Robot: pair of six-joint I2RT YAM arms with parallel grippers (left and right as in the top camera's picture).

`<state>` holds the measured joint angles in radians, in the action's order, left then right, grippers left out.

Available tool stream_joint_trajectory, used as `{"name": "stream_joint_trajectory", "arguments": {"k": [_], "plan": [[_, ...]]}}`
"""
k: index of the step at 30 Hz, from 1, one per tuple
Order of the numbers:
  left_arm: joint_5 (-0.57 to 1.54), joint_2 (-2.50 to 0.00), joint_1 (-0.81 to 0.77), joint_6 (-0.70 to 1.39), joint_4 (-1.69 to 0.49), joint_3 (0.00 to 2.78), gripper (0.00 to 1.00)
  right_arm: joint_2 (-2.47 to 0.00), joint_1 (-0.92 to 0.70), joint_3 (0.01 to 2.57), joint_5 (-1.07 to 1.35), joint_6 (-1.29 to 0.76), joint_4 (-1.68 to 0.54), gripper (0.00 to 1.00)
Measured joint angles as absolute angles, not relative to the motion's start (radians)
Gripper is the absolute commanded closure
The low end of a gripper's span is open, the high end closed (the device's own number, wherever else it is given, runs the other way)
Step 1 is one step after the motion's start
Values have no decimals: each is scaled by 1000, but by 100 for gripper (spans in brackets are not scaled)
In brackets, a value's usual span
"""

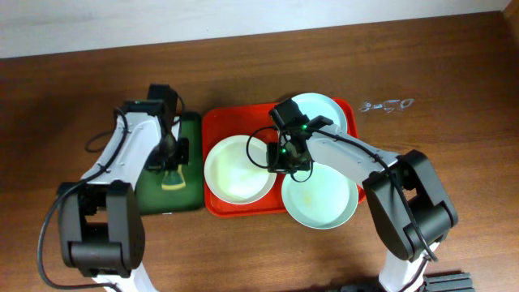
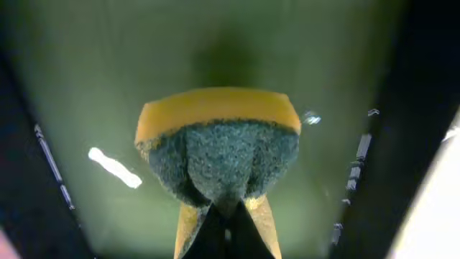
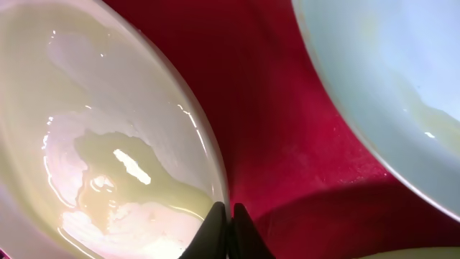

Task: Clean dirty plates on tray and stack at the side
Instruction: 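Return the sponge to the green tray and retract the left arm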

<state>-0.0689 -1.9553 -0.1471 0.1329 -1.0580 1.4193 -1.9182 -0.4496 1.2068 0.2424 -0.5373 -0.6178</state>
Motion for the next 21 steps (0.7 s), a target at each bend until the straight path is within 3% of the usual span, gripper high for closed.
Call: {"name": "stream_joint_trajectory", "arguments": {"k": [1,2,3,6,7,9,12,13,18,21], "plan": [[-75,-1955,-147,134,-1042,1395,60,-1918,-450,1207,242,-537,-618,96],[-80,-1955,-147,137,-1037,1377,44,-1918,-450,1207,242,-537,-618,96],[-83,-1955,-147,138,-1038,1373,38,-1918,-450,1207,242,-537,-618,95],[-86,-1955,-143,160,-1073,1402,31,-1918,-450,1207,246,-536,-617,75],[-86,-1953,-136,176,-1106,1447,31,-1918,-450,1207,249,-535,-614,73],[-78,-1931,-114,193,-1147,1537,27,-1918,-450,1207,253,-532,-616,71],[-25,-1802,-29,209,-1182,1697,5,-1918,-450,1207,253,-530,-615,70],[1,-1741,12,216,-1182,1734,2,-1918,-450,1207,253,-530,-615,70],[50,-1577,171,249,-1195,1761,1,-1918,-450,1206,245,-530,-600,70],[58,-1579,176,252,-1220,1761,1,-1918,-451,1204,244,-530,-592,70]]}}
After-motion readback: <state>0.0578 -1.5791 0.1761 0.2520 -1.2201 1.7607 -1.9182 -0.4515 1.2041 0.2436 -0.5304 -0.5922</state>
